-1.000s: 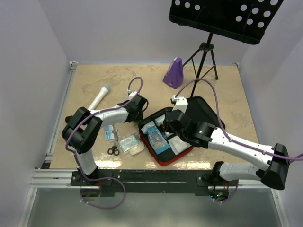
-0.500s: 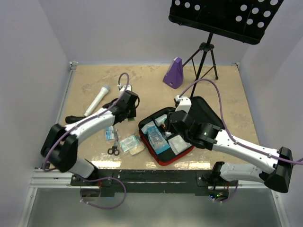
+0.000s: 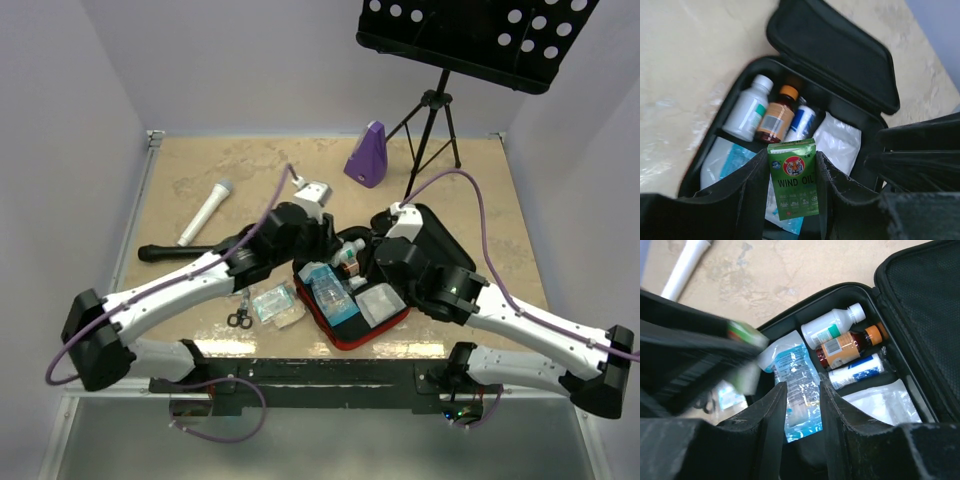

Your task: Organize the medicine kit

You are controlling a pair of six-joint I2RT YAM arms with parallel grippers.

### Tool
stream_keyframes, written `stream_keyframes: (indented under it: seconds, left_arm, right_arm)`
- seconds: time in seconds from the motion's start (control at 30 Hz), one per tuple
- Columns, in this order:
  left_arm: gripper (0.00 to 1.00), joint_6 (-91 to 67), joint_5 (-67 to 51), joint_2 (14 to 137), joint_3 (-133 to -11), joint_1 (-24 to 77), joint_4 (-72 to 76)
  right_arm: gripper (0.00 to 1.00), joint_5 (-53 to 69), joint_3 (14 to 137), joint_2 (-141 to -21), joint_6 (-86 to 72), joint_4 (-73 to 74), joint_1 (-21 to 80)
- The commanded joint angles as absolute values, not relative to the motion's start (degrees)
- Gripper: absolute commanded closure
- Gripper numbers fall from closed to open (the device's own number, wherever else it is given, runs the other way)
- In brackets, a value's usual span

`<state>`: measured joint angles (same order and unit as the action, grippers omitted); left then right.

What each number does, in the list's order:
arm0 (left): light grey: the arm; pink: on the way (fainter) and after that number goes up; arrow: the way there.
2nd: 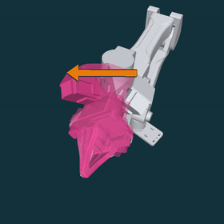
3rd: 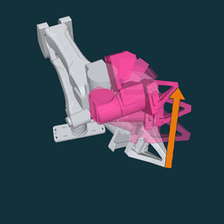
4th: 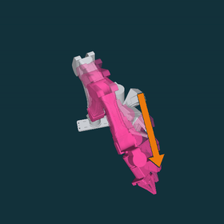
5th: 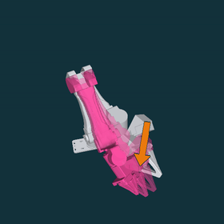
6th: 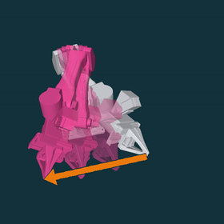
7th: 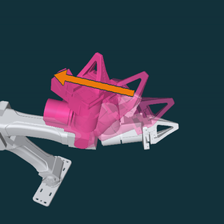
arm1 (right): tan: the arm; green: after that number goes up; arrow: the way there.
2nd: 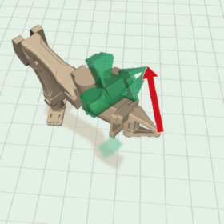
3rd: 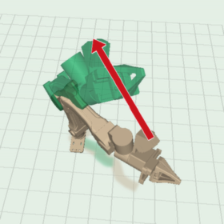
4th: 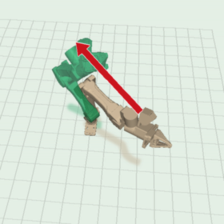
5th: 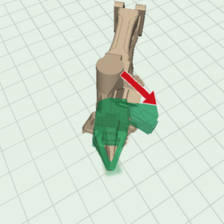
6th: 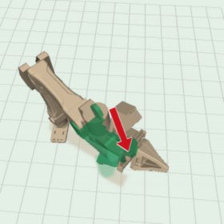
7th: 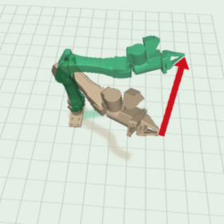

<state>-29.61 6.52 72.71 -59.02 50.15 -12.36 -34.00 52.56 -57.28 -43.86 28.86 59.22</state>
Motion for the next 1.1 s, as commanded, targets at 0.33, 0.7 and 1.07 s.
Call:
stream_keyframes:
  seconds: [0.33, 0.7, 1.07]
  left_arm:
    - [0.72, -15.2, -4.6, 97.1, -70.0, 58.4, -8.4]
    - [0.66, -9.8, -5.7, 107.5, -74.4, 58.4, -5.4]
    - [0.43, -9.7, -6.2, 103.1, -74.6, 58.4, -6.9]
  right_arm:
    - [0.62, -37.4, 54.8, -47.8, -51.1, 35.6, 59.2]
    - [0.62, -38.1, 55.3, -45.2, -51.2, 38.2, 59.2]
    - [0.62, -38.1, 54.8, -44.9, -51.2, 37.6, 59.3]
